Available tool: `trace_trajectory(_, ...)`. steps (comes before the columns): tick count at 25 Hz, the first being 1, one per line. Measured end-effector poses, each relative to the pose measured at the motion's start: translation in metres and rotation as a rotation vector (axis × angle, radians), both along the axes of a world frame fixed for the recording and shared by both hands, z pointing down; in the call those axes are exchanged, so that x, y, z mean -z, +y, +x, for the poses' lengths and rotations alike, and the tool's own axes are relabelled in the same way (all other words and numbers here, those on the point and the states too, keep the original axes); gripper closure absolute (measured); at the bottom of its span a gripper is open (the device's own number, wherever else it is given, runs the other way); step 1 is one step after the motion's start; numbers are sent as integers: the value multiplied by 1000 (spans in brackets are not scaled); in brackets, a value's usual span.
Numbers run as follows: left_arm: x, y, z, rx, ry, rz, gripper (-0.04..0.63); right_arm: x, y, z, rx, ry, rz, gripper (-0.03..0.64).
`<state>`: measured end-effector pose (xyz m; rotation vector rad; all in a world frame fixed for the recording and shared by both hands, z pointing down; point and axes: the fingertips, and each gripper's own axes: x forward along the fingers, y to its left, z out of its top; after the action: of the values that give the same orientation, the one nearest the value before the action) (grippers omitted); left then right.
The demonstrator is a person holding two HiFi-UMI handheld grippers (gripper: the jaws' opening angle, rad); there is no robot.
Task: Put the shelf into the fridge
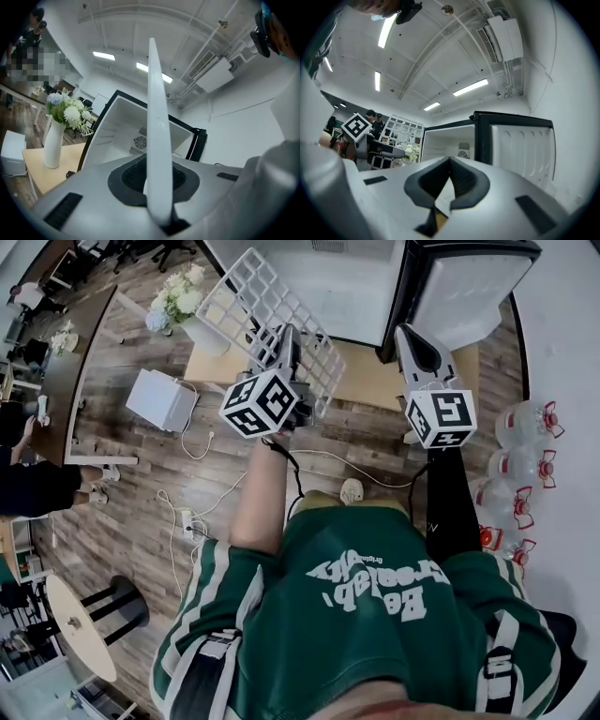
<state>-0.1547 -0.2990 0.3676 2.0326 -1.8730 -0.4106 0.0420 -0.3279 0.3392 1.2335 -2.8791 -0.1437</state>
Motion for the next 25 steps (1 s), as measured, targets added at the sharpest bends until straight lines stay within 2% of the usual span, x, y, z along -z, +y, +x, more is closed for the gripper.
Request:
trace_trajectory(3,-7,-10,-4,23,106,1,549,0,-7,4,-3,-6,-2,613)
trace_trajectory(9,-26,-27,-16,54,383,7,549,-3,-14,3,-7,-8,-14,614)
trace_trajectory(14,-38,-38,-23,45,516,23,549,-1,-16,0,-18,-6,-15,614)
trace_trajectory(19,-48,-50,-33,35,708,82,549,0,-22,0,-50,5,-17,614)
trace_trajectory(22,-59,-59,-39,26,820,88,549,4,-26,-2,-73,-3,-20,614)
trace_trajectory(25,-62,-66,-41,2,871,92,549,9,-27,-5,-90,-12,-27,614)
